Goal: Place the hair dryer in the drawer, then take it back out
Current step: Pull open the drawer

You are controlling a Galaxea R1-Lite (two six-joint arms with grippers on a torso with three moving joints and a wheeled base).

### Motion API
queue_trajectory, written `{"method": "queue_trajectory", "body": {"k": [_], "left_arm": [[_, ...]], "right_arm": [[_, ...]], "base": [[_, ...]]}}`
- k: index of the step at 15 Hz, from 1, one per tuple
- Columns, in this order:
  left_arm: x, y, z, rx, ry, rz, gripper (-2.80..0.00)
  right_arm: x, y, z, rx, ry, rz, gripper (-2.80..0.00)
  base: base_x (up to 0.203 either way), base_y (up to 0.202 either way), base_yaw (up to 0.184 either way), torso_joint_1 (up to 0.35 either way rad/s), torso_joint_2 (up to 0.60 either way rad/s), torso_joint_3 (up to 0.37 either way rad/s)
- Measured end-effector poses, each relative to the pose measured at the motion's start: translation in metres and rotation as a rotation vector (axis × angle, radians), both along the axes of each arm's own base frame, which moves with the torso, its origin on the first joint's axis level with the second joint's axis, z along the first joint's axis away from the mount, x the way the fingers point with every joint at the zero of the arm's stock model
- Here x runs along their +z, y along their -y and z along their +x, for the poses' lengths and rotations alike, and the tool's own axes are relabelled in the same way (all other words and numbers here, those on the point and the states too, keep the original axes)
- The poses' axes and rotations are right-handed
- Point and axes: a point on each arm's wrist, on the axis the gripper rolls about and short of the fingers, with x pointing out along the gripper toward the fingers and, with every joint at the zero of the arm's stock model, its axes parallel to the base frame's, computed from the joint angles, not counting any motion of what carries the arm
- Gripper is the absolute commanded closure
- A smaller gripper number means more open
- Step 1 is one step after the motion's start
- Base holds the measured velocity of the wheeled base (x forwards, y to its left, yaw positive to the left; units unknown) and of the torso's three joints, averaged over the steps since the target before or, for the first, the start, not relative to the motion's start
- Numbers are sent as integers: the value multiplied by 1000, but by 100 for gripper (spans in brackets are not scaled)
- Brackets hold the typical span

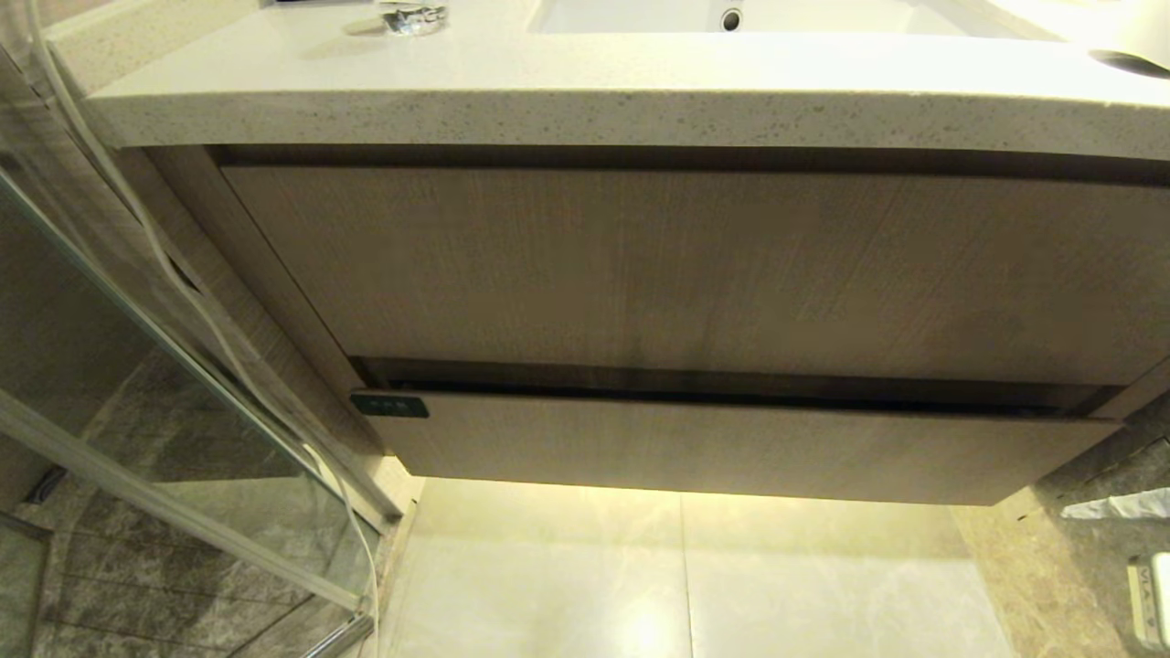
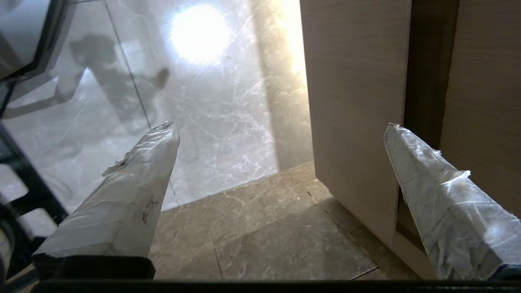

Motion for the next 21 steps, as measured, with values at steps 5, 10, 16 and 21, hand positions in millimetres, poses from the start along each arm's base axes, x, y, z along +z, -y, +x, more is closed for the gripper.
{"method": "queue_trajectory", "body": {"k": [5, 10, 16, 21], "left_arm": [[0, 0, 0, 0, 0, 0, 0], [0, 0, 0, 0, 0, 0, 0], [0, 0, 0, 0, 0, 0, 0], [0, 0, 0, 0, 0, 0, 0]], "right_arm": [[-9, -1, 3, 0, 49, 9, -280], [-15, 0, 1, -6, 47, 12, -280], [-32, -1, 6, 7, -27, 6, -280], [-42, -8, 46, 21, -39, 13, 0]], "base": [[0, 0, 0, 0, 0, 0], [0, 0, 0, 0, 0, 0], [0, 0, 0, 0, 0, 0], [0, 0, 0, 0, 0, 0]]}}
